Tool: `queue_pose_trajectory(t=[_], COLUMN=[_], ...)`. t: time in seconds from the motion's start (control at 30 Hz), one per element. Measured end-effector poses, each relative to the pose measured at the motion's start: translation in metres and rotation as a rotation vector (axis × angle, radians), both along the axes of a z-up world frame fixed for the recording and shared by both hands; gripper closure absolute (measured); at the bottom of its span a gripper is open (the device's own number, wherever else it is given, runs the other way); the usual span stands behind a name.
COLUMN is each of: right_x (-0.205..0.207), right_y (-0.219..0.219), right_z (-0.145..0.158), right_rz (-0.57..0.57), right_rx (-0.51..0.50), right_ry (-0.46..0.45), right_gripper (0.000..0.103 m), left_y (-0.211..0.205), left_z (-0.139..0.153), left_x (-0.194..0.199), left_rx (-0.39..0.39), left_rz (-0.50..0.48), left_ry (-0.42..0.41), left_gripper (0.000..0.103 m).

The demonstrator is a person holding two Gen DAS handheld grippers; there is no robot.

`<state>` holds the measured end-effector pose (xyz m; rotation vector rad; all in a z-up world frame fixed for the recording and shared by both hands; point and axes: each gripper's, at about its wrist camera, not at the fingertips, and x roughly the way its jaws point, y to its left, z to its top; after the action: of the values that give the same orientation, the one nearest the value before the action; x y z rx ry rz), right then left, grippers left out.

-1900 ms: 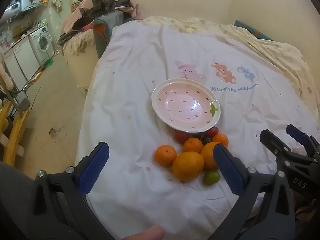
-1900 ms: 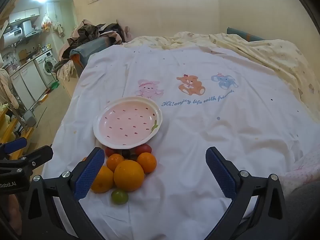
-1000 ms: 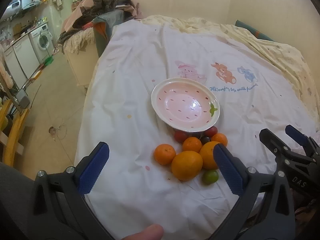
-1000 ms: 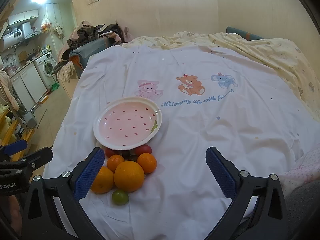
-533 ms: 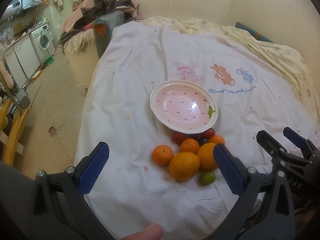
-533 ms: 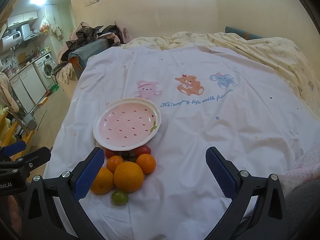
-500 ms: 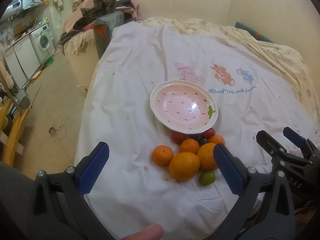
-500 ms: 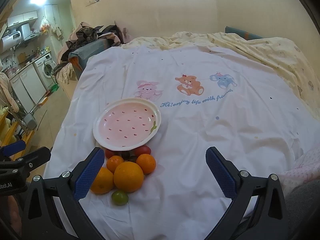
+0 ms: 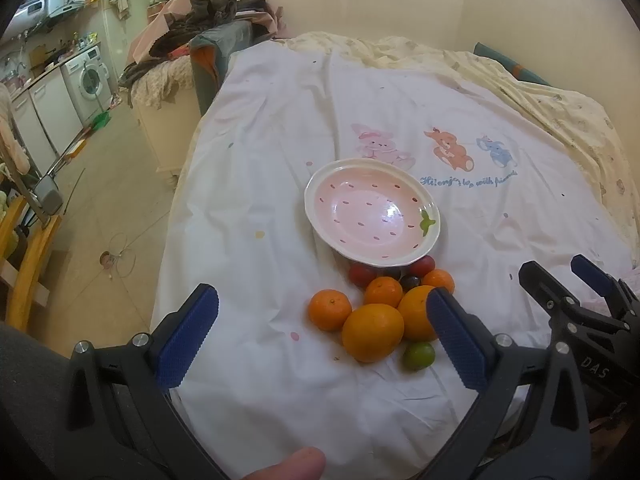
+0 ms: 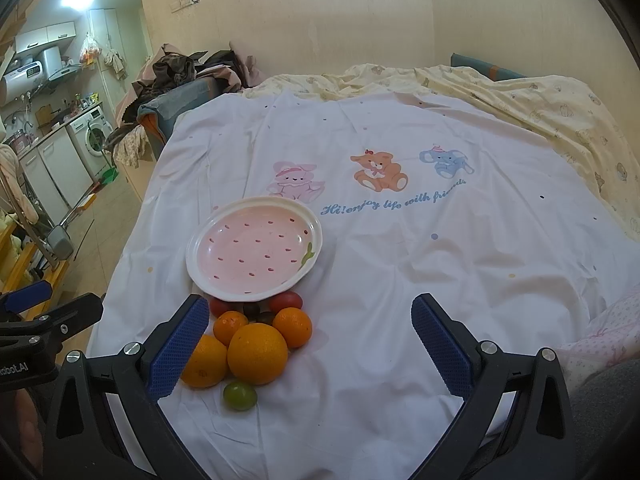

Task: Organize fruits

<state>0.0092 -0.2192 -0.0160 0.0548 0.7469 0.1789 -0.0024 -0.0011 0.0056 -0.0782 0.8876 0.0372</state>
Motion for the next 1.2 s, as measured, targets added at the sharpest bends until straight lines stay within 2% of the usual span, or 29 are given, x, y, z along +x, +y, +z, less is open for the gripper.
queue_pose_trajectory(t=[1.2], right_x=[0.0003], right_y=[0.0003], right_z=[0.0003], right_rz=[0.001], right_rx=[0.000], right_ry=[0.000], right_gripper=[0.000], left_y=[0.0026], left_z=[-0.0033], left_x=[0.0039], left_rx=[0.005], left_rz=[0.006], left_ry=[0.005], left_gripper=[0.000])
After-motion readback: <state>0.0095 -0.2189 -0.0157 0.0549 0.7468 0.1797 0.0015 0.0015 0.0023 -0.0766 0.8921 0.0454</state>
